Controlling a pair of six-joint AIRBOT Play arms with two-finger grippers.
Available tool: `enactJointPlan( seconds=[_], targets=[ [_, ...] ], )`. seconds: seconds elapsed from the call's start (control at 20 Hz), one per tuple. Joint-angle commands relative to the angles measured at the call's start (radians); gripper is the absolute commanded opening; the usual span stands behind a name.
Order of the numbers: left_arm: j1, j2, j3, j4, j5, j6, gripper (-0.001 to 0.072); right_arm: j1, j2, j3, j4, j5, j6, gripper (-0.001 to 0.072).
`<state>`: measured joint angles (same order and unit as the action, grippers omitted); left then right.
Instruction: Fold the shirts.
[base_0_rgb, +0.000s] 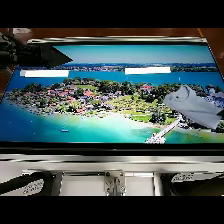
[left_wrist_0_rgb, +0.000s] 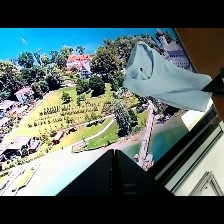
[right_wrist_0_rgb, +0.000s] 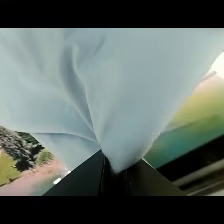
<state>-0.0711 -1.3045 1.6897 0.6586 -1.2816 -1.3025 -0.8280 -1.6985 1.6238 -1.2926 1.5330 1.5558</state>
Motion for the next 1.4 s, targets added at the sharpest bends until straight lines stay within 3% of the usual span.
enactJointPlan(
  seconds=[0.0,0.35,0.6,0.8,0.85,0.9,0.95,1.0,1.05,1.2,1.35],
  targets=[
    [0.000,0.000,-0.002,0.000,-0.012,0.000,0.0043,-0.098,0.060,-0.186,-0.065,0.024,0.043,0.0067],
    [0.000,-0.010,-0.002,0.000,-0.013,0.000,0.0043,-0.206,0.343,-0.726,-0.108,-0.162,0.115,0.0067],
    [0.000,-0.011,-0.002,0.000,-0.011,0.011,0.0043,-0.213,0.515,-0.917,-0.146,-0.229,0.191,0.0069],
    [0.000,-0.010,-0.002,0.000,-0.013,0.030,0.0043,-0.213,0.554,-0.957,-0.157,-0.259,0.224,0.0069],
    [0.000,-0.011,-0.002,0.000,-0.013,0.037,0.0043,-0.213,0.554,-0.957,-0.161,-0.256,0.224,0.0098],
    [0.000,-0.011,-0.002,0.000,-0.013,0.037,0.0043,-0.213,0.554,-0.957,-0.167,-0.247,0.219,0.0230],
    [0.000,-0.011,-0.002,0.000,-0.013,0.037,0.0043,-0.213,0.554,-0.957,-0.179,-0.230,0.173,0.0459],
    [0.000,-0.011,-0.002,0.000,-0.012,0.038,0.0043,-0.213,0.554,-0.954,-0.205,-0.187,0.084,0.0562],
    [0.000,-0.011,-0.002,0.000,-0.007,0.038,0.0043,-0.213,0.555,-0.949,-0.266,-0.145,0.019,0.0562],
    [0.000,-0.011,-0.002,0.000,0.042,0.072,0.0043,-0.213,0.613,-0.922,-0.507,-0.014,0.007,0.0562],
    [0.000,-0.014,-0.002,0.001,0.099,0.115,0.0042,-0.212,0.725,-0.768,-0.500,-0.015,-0.016,0.0558]
  ],
)
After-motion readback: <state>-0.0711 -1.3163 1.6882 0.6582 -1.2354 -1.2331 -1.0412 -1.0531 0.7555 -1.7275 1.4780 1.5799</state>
